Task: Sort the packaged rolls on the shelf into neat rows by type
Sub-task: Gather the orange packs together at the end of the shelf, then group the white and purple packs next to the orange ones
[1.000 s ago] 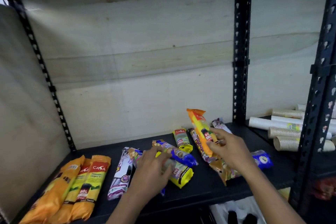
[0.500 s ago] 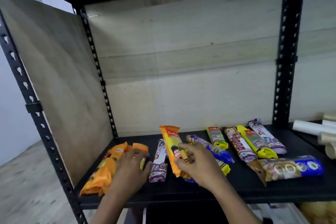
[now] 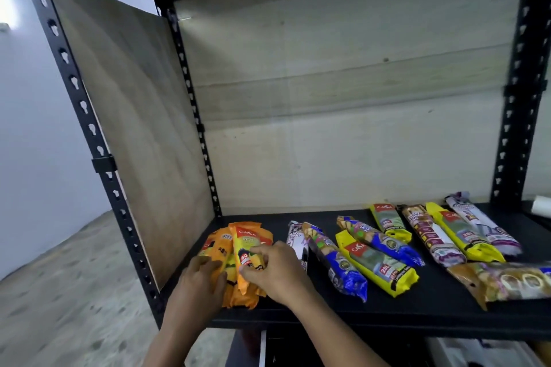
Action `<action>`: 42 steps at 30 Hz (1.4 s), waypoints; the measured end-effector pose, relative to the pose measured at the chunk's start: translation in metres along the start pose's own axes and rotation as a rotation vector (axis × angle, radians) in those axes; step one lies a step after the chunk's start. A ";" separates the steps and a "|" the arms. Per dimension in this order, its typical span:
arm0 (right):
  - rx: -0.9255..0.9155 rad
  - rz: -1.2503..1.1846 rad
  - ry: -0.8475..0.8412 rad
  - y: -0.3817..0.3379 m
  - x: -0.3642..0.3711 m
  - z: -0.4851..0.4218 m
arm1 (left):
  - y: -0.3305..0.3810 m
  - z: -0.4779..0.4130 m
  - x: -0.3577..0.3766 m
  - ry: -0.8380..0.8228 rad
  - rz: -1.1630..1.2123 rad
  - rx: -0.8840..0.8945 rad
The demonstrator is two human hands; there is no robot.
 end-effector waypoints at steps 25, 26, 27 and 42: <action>-0.093 -0.013 -0.024 -0.018 -0.022 0.006 | 0.019 0.006 -0.012 0.187 0.139 -0.006; -0.109 -0.002 0.020 -0.017 -0.036 0.009 | 0.033 0.007 -0.019 0.238 0.136 0.043; -0.120 0.012 0.067 -0.014 -0.051 0.013 | 0.048 0.009 -0.023 0.274 0.143 0.093; 0.122 0.397 0.199 0.070 -0.123 0.073 | 0.151 0.012 0.056 0.043 0.267 0.317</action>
Point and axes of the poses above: each hand's wrist, its own z-axis away from the middle knuckle, its own x-axis out of the palm, y = z × x, the point moved 10 cm from there along -z, towards the middle knuckle, and after that the axes turned 5 degrees about -z, right-handed, at the moved point
